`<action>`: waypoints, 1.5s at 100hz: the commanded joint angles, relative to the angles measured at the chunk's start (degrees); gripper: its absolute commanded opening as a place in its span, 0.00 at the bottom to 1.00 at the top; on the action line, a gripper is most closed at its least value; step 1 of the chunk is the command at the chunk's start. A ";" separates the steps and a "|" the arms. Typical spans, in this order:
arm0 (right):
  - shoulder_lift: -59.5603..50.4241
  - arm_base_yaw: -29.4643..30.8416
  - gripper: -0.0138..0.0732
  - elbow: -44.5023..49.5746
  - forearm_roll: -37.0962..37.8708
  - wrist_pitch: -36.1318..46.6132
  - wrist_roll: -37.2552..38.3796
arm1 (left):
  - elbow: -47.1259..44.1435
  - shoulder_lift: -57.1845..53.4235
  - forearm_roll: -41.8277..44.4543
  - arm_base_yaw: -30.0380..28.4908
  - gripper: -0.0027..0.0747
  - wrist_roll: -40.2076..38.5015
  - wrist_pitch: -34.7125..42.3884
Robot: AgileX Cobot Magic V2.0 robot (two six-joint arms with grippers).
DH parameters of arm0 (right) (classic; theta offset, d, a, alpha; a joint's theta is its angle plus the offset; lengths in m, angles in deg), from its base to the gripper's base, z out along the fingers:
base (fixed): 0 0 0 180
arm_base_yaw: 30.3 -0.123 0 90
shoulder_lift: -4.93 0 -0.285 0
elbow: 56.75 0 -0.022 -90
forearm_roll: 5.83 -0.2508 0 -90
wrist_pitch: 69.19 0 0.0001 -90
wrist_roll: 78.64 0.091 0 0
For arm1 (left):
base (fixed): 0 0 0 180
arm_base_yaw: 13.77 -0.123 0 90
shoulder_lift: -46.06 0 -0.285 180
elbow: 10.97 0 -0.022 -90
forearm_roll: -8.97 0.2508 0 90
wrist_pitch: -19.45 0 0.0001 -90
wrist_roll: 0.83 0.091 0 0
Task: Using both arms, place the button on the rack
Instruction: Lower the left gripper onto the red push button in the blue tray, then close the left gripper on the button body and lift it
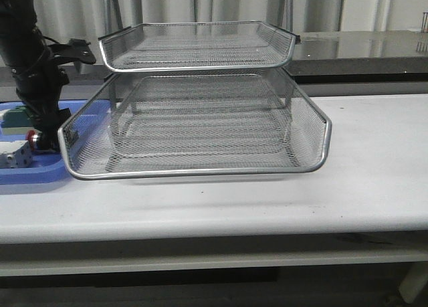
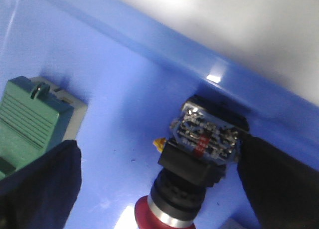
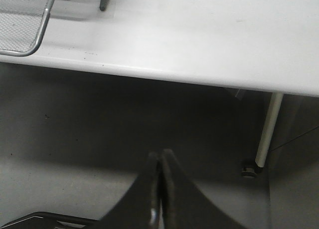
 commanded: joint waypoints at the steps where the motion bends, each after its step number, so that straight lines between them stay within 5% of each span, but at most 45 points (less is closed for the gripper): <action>1: 0.35 -0.04 0.08 -2.03 0.63 3.19 0.04 | 2.26 -2.74 -0.64 -0.14 0.82 0.02 1.47; 55: 0.41 -0.04 0.08 -2.03 0.63 3.10 0.04 | 2.78 0.76 -3.14 -1.55 0.79 0.02 0.62; 69: 0.47 -0.04 0.08 -2.03 0.63 3.17 0.04 | 2.78 0.76 -3.24 -1.68 0.61 0.02 0.62; 98: 0.47 -0.04 0.08 -2.03 0.63 3.17 0.04 | 3.89 0.76 -3.98 -1.68 0.01 -1.04 0.46; 150: 0.47 -0.04 0.08 -2.03 0.63 3.17 0.04 | 25.31 -0.54 -4.74 -4.91 0.01 -16.86 -22.16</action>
